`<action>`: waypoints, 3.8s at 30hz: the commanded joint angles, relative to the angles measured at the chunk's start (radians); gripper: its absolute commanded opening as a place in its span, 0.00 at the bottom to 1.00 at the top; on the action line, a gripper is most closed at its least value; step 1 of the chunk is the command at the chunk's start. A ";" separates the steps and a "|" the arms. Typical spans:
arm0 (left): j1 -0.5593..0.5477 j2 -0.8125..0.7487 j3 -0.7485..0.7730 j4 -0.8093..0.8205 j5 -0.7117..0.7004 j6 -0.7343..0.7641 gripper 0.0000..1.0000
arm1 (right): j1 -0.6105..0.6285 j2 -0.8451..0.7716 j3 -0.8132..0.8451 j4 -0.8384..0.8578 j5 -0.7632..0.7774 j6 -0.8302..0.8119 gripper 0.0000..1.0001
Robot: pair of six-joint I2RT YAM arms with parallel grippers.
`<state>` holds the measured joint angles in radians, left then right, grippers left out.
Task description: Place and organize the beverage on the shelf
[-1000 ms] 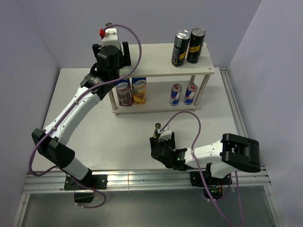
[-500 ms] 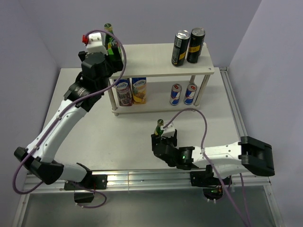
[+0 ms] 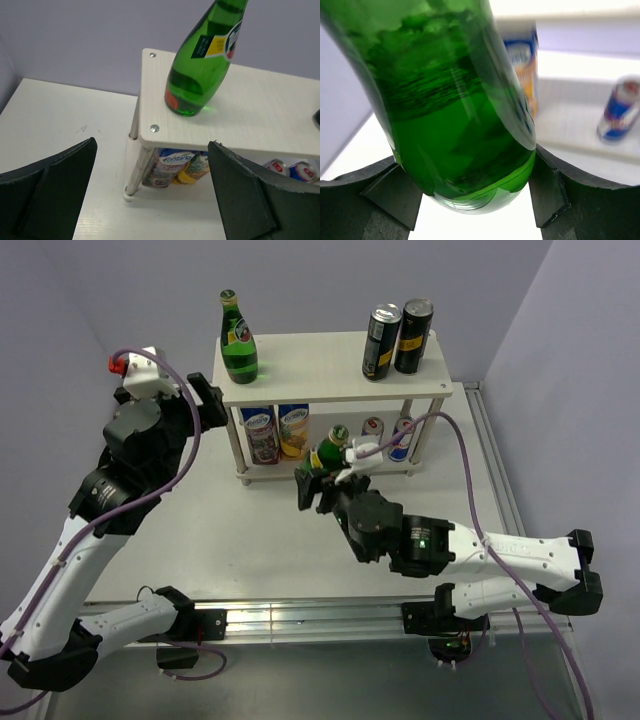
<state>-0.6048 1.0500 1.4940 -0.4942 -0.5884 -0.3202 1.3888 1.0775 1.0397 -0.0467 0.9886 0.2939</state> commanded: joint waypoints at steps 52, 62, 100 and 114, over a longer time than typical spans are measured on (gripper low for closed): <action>0.198 -0.139 -0.339 0.171 0.087 0.024 0.99 | -0.571 0.733 0.955 -0.131 -0.387 -0.210 0.74; 0.203 -0.139 -0.340 0.171 0.090 0.024 0.99 | -0.571 0.685 0.887 -0.119 -0.384 -0.197 1.00; 0.189 -0.241 -0.422 0.080 0.566 -0.091 0.92 | -0.053 -0.158 0.070 -0.378 -0.075 0.137 1.00; 0.158 -0.457 -0.597 0.201 0.593 -0.048 0.92 | -0.011 -0.556 -0.063 -0.680 0.137 0.231 1.00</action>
<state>-0.4549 0.5426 0.8536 -0.2821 0.0513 -0.3817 1.3720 0.5430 0.9634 -0.6617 1.0466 0.5087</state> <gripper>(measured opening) 0.932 0.998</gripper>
